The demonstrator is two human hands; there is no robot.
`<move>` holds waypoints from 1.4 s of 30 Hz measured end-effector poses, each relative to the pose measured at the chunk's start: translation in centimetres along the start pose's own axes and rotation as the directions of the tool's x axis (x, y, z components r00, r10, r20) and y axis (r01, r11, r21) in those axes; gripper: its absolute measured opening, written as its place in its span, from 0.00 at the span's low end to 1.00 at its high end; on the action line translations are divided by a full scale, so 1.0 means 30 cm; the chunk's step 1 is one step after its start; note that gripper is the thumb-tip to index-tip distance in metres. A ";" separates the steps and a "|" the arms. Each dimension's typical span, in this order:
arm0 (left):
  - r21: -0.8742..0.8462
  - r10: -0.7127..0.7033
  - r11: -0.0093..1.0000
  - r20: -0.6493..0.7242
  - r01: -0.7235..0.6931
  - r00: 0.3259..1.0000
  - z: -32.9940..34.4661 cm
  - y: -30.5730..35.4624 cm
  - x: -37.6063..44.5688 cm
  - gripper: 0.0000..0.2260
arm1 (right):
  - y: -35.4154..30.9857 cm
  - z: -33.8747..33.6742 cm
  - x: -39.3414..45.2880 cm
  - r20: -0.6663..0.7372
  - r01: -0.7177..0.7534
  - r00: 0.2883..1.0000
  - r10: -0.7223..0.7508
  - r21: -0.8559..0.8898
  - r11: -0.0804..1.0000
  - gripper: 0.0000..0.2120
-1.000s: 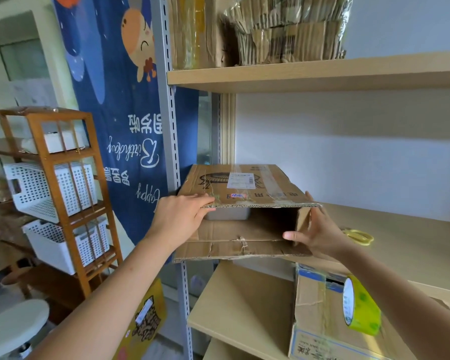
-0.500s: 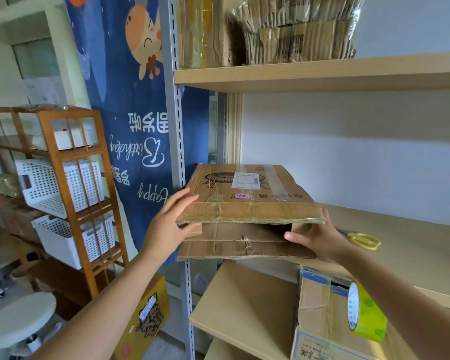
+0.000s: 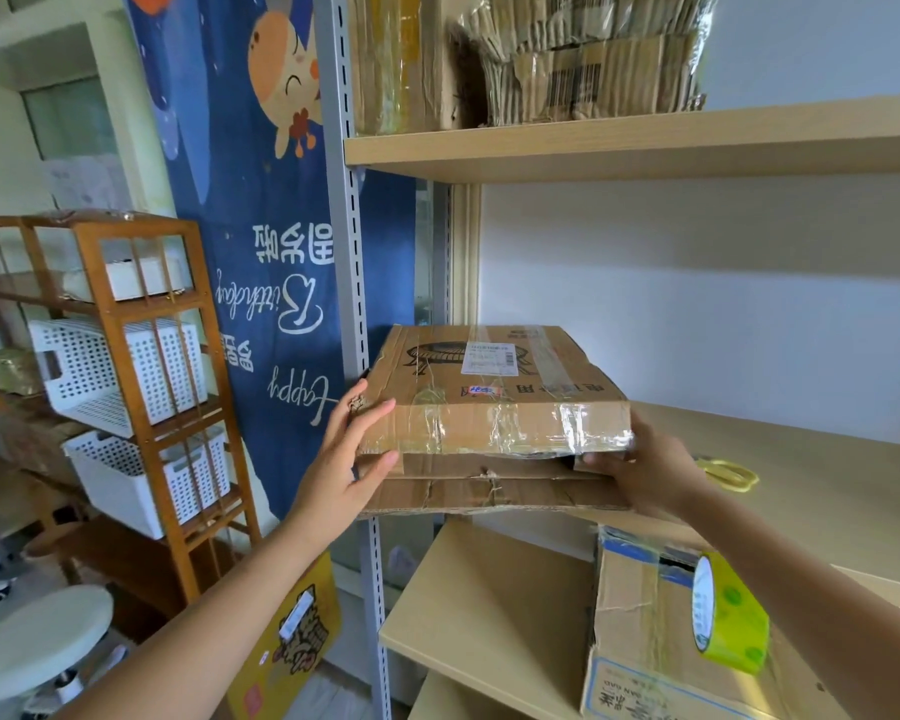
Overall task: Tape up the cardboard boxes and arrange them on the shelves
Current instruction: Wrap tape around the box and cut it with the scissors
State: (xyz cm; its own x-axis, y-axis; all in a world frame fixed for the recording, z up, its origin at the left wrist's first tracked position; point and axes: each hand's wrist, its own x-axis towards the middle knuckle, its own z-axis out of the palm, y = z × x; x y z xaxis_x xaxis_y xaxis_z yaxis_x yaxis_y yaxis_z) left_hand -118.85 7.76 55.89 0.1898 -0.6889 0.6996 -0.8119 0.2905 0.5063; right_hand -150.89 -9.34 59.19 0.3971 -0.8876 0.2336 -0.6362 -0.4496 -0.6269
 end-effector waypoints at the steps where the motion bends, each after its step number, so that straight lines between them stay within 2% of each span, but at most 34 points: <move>1: -0.033 -0.004 0.999 -0.033 0.003 0.999 0.010 -0.005 0.005 0.24 | 0.004 -0.011 -0.002 0.053 0.019 0.998 -0.016 -0.055 0.998 0.28; 3: -0.038 -0.004 0.999 -0.078 0.001 0.997 0.023 -0.016 0.021 0.24 | 0.023 -0.033 -0.015 0.079 0.035 0.997 -0.024 -0.138 0.990 0.29; 5: -0.011 -0.010 1.000 -0.106 0.008 0.994 0.029 -0.023 0.039 0.24 | 0.033 -0.039 -0.051 -0.127 0.101 0.984 -0.128 -0.200 0.975 0.33; 6: -0.005 -0.017 1.000 -0.116 0.017 0.993 0.034 -0.024 0.045 0.25 | 0.024 -0.035 -0.076 -0.228 0.210 0.935 -0.272 -0.262 0.942 0.34; 7: -0.005 -0.025 1.000 -0.126 0.025 0.992 0.040 -0.023 0.048 0.25 | 0.008 -0.025 -0.099 -0.234 0.330 0.872 -0.429 -0.365 0.870 0.37; 8: -0.009 -0.034 0.999 -0.135 0.033 0.990 0.047 -0.022 0.049 0.25 | -0.010 -0.008 -0.118 -0.169 0.410 0.828 -0.535 -0.470 0.782 0.41; 9: -0.015 -0.041 0.999 -0.141 0.039 0.989 0.052 -0.022 0.048 0.25 | -0.026 0.017 -0.130 -0.098 0.427 0.821 -0.562 -0.549 0.719 0.48; 11: -0.023 -0.049 0.999 -0.127 0.047 0.991 0.055 -0.024 0.042 0.25 | -0.022 0.063 -0.120 -0.059 0.370 0.842 -0.536 -0.659 0.654 0.56; 12: -0.024 -0.051 0.999 -0.112 0.048 0.992 0.050 -0.024 0.039 0.25 | -0.012 0.075 -0.107 -0.062 0.354 0.838 -0.543 -0.696 0.625 0.57; 14: -0.041 -0.048 0.998 -0.067 0.046 0.997 0.034 -0.021 0.031 0.26 | -0.004 0.073 -0.086 -0.063 0.399 0.788 -0.613 -0.706 0.585 0.53; 17: -0.090 -0.038 0.995 0.005 0.038 0.999 0.012 -0.008 0.021 0.25 | -0.022 0.044 -0.053 -0.138 0.459 0.725 -0.675 -0.634 0.623 0.43; 21: -0.084 -0.050 0.995 0.066 0.055 0.997 -0.001 -0.011 0.009 0.23 | -0.075 0.028 -0.008 -0.175 0.400 0.788 -0.590 -0.583 0.708 0.38; 24: -0.071 -0.049 0.996 0.075 0.054 0.996 0.000 -0.015 0.006 0.25 | -0.088 0.053 0.016 -0.253 0.391 0.779 -0.574 -0.519 0.760 0.31; 27: -0.067 -0.057 0.996 0.024 0.059 0.998 0.017 -0.014 0.010 0.24 | -0.068 0.073 0.024 -0.259 0.411 0.802 -0.538 -0.416 0.812 0.33; 30: -0.114 -0.076 0.991 -0.050 0.070 0.996 0.045 -0.007 0.018 0.23 | -0.032 0.044 0.029 -0.106 0.500 0.837 -0.537 -0.251 0.829 0.40; 32: -0.164 -0.093 0.983 -0.088 0.078 0.992 0.068 0.005 0.022 0.25 | -0.022 0.026 0.035 -0.067 0.529 0.831 -0.552 -0.206 0.823 0.40; 35: -0.217 -0.145 0.969 -0.126 0.116 0.981 0.095 0.016 0.018 0.31 | -0.027 0.037 0.027 -0.126 0.440 0.883 -0.453 -0.121 0.890 0.32; 38: -0.308 -0.270 0.925 -0.116 0.224 0.956 0.102 0.035 0.009 0.38 | -0.048 0.047 0.013 -0.168 0.341 0.922 -0.348 -0.071 0.937 0.32; 40: -0.345 -0.338 0.893 -0.089 0.289 0.937 0.099 0.044 0.000 0.39 | -0.060 0.032 -0.001 -0.181 0.318 0.927 -0.329 -0.090 0.944 0.34; 42: -0.357 -0.348 0.883 -0.061 0.305 0.935 0.103 0.050 -0.017 0.34 | -0.063 0.013 -0.037 -0.193 0.320 0.918 -0.347 -0.158 0.934 0.33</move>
State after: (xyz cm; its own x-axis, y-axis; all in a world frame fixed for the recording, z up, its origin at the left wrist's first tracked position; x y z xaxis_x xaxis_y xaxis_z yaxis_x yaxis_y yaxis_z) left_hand -121.85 6.50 54.73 0.4939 -0.7049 0.5090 -0.4615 0.2836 0.8406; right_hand -149.86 -7.47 59.82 0.4578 -0.6780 0.5750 -0.5719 -0.7198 -0.3934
